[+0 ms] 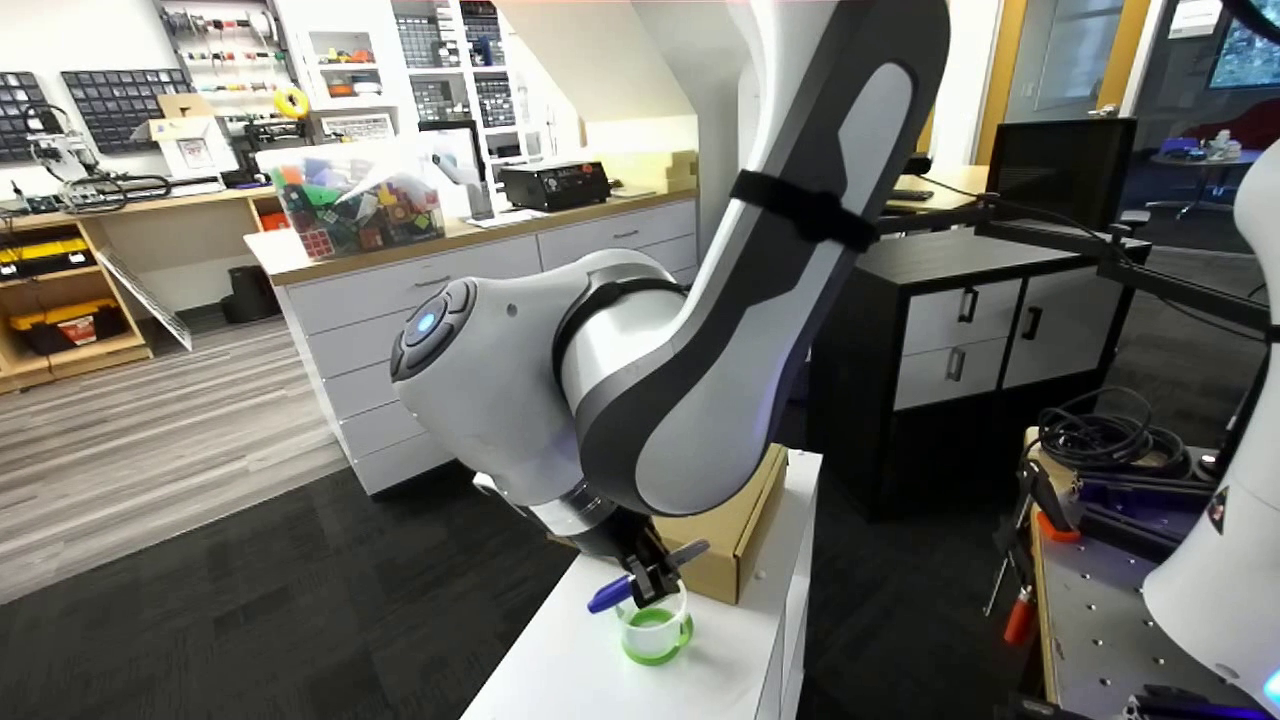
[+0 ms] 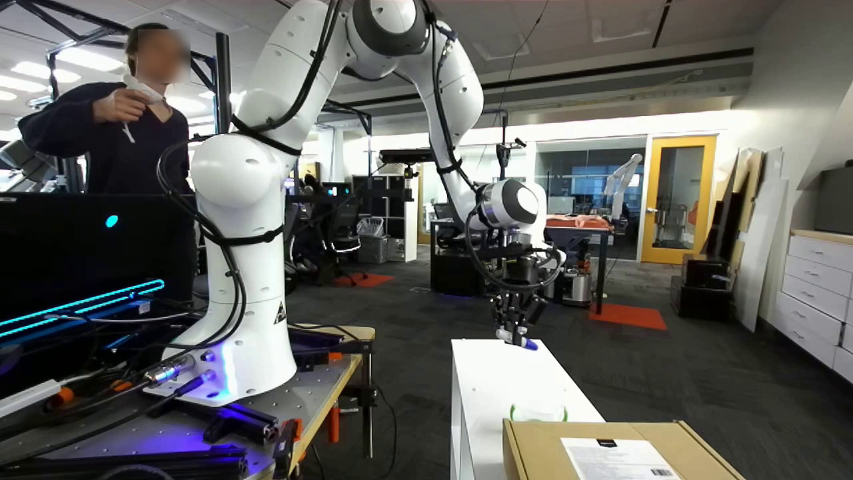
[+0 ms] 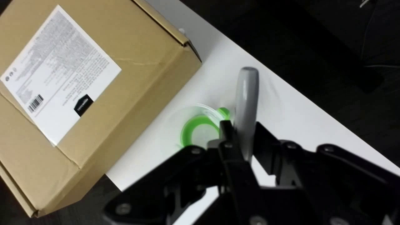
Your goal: Put the marker in the cup
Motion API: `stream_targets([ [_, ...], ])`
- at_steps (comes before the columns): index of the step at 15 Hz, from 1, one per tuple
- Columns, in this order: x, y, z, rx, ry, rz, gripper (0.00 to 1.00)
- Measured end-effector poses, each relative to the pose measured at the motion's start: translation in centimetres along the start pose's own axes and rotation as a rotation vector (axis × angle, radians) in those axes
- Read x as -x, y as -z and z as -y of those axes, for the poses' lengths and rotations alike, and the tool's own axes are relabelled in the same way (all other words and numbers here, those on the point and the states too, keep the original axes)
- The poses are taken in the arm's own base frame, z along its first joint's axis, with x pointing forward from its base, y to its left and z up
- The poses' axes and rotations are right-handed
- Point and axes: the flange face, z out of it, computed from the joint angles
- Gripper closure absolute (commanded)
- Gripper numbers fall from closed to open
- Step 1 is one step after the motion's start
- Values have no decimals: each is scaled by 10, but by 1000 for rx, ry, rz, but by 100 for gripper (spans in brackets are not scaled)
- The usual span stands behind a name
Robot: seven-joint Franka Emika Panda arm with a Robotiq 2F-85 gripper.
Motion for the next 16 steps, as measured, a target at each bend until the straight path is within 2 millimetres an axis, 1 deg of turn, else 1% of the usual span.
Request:
stream_targets([
  [5, 10, -7, -22, 20, -20, 84, 95],
  [9, 17, -18, -31, 51, -5, 133, 95],
  [12, 18, -34, -30, 47, 1, 180, 95],
  [16, 13, -57, -20, 38, 25, 249, 95],
])
